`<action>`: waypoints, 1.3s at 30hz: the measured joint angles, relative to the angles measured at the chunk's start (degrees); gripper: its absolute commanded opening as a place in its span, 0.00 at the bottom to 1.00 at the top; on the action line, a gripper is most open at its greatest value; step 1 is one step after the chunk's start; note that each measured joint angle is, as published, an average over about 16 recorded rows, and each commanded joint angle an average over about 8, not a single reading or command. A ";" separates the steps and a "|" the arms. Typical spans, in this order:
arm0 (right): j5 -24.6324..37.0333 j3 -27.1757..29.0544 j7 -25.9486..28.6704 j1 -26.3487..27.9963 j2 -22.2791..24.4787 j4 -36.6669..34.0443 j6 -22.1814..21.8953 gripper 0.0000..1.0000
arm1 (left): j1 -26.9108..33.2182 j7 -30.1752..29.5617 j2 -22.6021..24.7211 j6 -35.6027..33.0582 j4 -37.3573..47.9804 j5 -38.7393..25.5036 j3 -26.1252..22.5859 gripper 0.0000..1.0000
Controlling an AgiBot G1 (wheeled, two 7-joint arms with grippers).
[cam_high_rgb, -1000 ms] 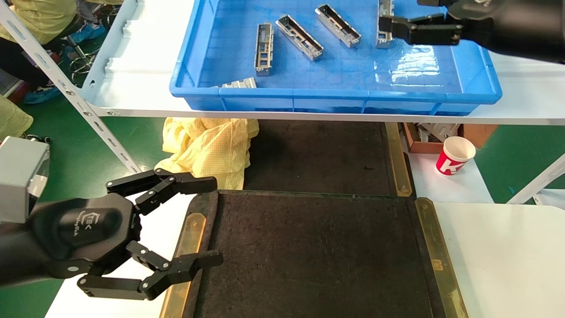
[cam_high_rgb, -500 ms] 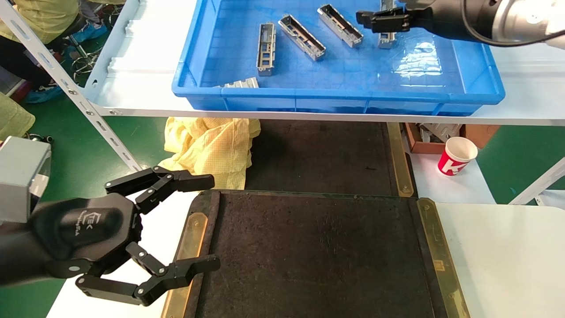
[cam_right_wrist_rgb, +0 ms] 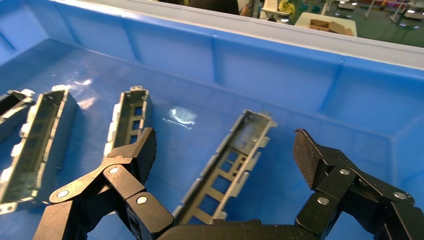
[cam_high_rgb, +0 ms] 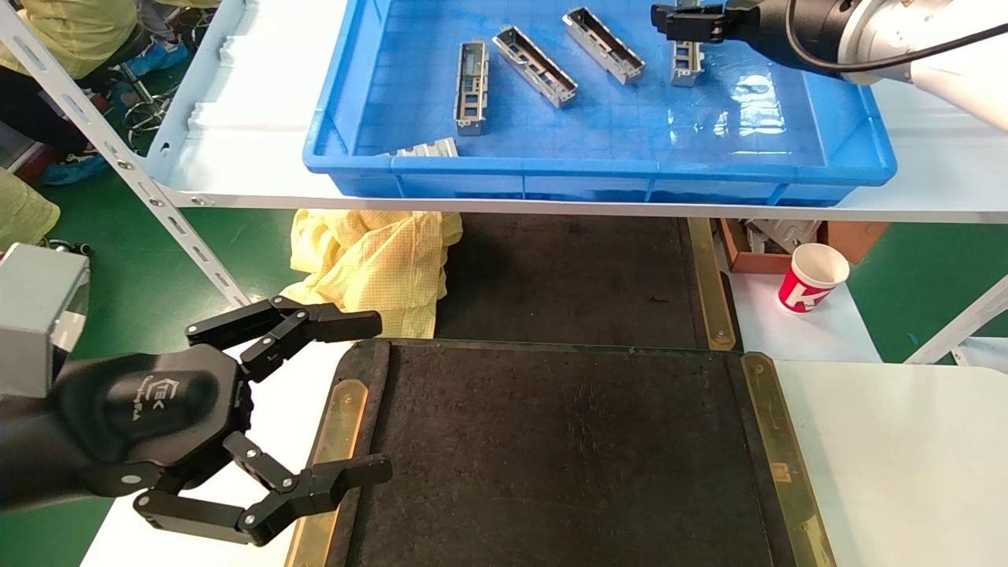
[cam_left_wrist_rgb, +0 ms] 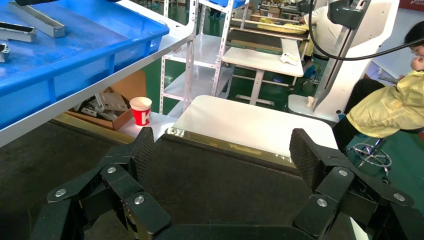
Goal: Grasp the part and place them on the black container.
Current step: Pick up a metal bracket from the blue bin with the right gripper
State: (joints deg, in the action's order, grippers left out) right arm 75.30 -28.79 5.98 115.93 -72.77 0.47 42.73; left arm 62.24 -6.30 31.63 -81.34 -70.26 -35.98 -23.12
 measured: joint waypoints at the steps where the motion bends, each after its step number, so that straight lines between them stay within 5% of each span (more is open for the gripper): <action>1: -0.07 0.04 0.11 -0.06 -0.04 -0.09 0.22 0.00 | 0.00 0.00 0.00 0.00 0.00 0.00 0.00 1.00; 12: -0.38 0.26 0.77 -0.54 0.41 -0.58 2.79 0.00 | 0.00 0.00 0.00 0.00 0.00 0.00 0.00 1.00; 39: -0.83 0.59 -0.37 -2.61 0.16 -0.13 -0.58 0.00 | 0.00 0.00 0.00 0.00 0.00 0.00 0.00 1.00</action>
State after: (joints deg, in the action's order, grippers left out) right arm 74.47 -28.20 5.61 113.32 -72.60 0.34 42.15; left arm 62.24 -6.30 31.63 -81.34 -70.26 -35.98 -23.12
